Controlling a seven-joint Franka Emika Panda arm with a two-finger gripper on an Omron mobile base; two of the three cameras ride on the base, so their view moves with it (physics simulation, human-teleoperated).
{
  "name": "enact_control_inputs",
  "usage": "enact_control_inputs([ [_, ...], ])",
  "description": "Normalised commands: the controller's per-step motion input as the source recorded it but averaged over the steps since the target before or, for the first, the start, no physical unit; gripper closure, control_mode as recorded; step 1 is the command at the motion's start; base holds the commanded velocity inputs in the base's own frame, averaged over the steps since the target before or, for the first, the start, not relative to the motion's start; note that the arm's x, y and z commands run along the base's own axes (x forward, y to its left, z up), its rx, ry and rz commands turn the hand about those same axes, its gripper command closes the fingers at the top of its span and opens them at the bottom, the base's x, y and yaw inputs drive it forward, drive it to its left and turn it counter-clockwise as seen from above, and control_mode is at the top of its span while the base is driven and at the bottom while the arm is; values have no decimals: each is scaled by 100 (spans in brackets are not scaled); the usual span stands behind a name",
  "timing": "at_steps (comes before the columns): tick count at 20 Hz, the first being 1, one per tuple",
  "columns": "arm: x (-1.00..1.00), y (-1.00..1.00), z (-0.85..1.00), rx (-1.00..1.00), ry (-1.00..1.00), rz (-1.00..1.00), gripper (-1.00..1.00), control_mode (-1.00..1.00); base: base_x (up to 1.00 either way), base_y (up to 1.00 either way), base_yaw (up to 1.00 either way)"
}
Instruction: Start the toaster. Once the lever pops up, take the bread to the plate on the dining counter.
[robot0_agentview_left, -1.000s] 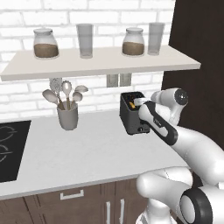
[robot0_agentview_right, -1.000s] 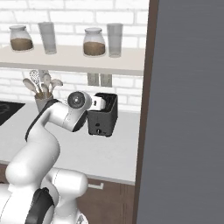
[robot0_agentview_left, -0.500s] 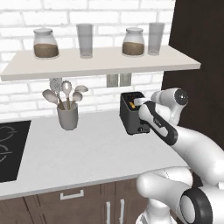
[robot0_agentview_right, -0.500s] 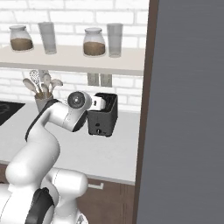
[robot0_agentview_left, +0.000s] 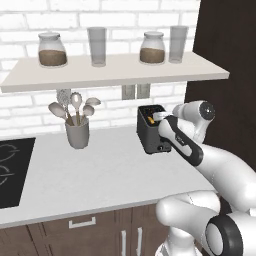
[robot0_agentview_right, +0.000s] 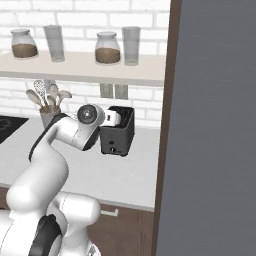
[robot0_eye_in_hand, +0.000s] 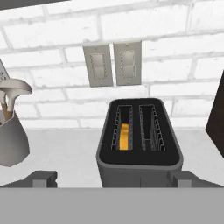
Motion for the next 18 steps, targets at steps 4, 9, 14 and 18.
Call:
enact_control_inputs([
  [4, 0, 0, 0, 0, 0, 0, -100, -100, 0, 0, 0],
  [9, 0, 0, 0, 0, 0, 0, -100, -100, 0, 0, 0],
  [14, 0, 0, 0, 0, 0, 0, -100, -100, 0, 0, 0],
  [18, 0, 0, 0, 0, 0, 0, -100, -100, 0, 0, 0],
])
